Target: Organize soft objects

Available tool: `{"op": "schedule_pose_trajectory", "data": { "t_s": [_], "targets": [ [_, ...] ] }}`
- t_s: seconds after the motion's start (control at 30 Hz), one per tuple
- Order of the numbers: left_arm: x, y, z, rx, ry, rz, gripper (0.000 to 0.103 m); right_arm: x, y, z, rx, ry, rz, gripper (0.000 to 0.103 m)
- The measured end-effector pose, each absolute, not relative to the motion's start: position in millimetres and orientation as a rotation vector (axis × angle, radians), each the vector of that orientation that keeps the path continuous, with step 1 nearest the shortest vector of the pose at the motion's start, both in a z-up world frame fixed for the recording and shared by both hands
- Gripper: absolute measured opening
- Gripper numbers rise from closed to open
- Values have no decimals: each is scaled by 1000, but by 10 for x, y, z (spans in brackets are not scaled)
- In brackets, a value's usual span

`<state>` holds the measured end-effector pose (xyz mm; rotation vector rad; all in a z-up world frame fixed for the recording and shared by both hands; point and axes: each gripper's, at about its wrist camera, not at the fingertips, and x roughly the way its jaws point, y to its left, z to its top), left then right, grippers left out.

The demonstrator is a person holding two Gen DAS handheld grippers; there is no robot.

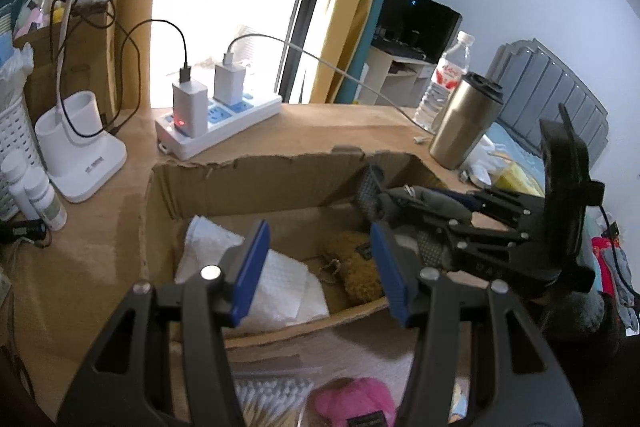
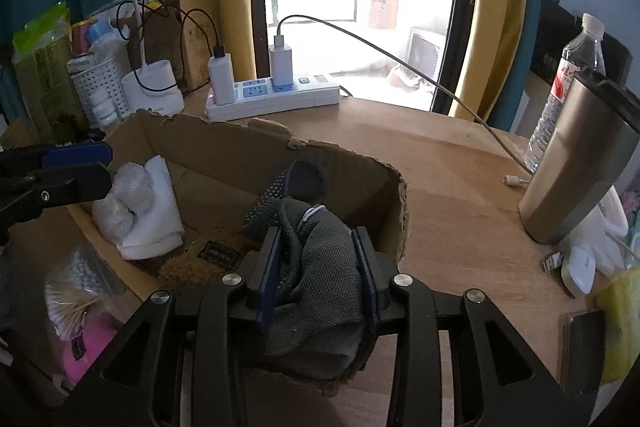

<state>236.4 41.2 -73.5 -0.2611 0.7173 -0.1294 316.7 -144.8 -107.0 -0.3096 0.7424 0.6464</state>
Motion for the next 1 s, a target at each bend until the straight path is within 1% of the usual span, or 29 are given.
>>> {"op": "schedule_pose_trajectory", "data": {
  "t_s": [0.07, 0.1, 0.13, 0.33, 0.5, 0.93, 0.97, 1.0],
  "targets": [
    [2329, 414, -712, -260, 711, -129, 54, 3143, -1464, -1051, -306, 744, 642, 48],
    [2316, 426, -702, -262, 708, -128, 55, 3117, -1476, -1022, -298, 737, 640, 61],
    [2297, 440, -692, -265, 704, -128, 55, 3090, -1484, -995, -294, 727, 639, 67],
    [2094, 489, -657, -272, 691, -111, 55, 2867, -1588, -751, -256, 656, 639, 67],
    [1906, 510, -766, -280, 718, -92, 55, 2630, -1655, -619, -230, 615, 646, 67],
    [1593, 435, -1138, -260, 815, -39, 57, 2188, -1680, -732, -215, 632, 656, 67],
    [1585, 431, -1158, -257, 820, -32, 58, 2165, -1687, -743, -215, 634, 657, 67],
    [1576, 429, -1183, -251, 825, -21, 62, 2141, -1690, -756, -216, 637, 658, 67]
  ]
}}
